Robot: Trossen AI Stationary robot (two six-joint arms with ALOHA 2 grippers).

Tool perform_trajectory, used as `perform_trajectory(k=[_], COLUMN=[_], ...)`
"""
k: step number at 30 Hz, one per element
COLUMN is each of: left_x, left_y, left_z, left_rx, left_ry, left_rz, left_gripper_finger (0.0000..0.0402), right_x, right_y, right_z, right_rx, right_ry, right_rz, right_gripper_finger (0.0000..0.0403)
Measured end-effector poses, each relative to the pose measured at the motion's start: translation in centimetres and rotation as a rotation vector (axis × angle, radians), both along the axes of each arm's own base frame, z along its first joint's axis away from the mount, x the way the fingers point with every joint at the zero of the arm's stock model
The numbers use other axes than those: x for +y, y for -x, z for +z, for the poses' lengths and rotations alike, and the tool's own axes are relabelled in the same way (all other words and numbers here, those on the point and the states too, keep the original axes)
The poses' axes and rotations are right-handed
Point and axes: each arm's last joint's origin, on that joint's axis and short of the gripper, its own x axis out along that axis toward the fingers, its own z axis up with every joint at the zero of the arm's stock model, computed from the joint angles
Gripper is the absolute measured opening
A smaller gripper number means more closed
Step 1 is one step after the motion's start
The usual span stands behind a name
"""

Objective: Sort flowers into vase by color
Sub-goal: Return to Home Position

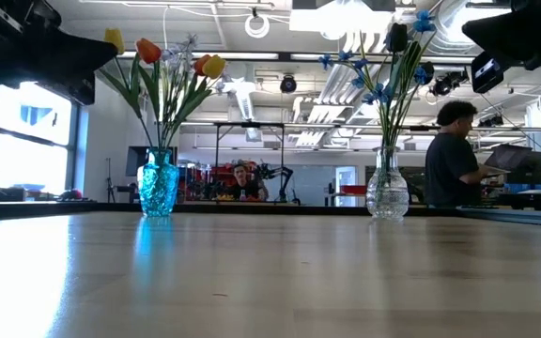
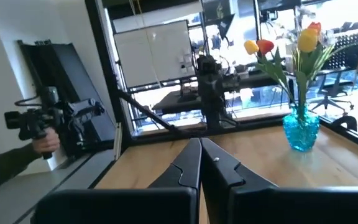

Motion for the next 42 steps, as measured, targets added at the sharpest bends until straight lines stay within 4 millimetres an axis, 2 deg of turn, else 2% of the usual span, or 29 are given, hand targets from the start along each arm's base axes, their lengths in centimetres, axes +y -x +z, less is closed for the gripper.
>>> perform_trajectory(k=[2,5,8,13,18,29,42], left_x=[-0.1,-0.3,-0.4,-0.4,-0.4,-0.4,-0.4], left_y=[0.0,0.0,0.0,-0.1,-0.1,-0.1,-0.1], left_z=[0.0,-0.1,-0.4,-0.7,-0.9,-0.9,-0.9], left_rx=[0.004,0.017,0.044,0.081,0.094,0.093,0.093], left_ry=[-0.04,-0.072,-0.06,-0.01,0.005,0.004,0.004], left_rz=[-0.003,-0.015,-0.029,-0.032,-0.032,-0.032,-0.032], left_gripper_finger=[0.0,0.0,0.0,0.0,0.0,0.0,0.0], right_x=[-0.1,-0.1,-0.3,-0.9,-1.5,-1.6,-1.6], right_y=[-0.2,-0.8,-1.1,-1.0,-1.0,-1.3,-1.4], right_z=[-0.3,-2.2,-3.3,-3.0,-3.5,-4.8,-4.9], right_rx=[-0.011,-0.047,0.005,-0.033,0.013,0.159,0.168], right_ry=[0.0,-0.008,0.016,0.084,0.076,0.063,0.066], right_rz=[-0.019,-0.035,-0.058,-0.111,-0.148,-0.179,-0.181], right_gripper_finger=[0.0,0.0,0.0,0.0,0.0,0.0,0.0])
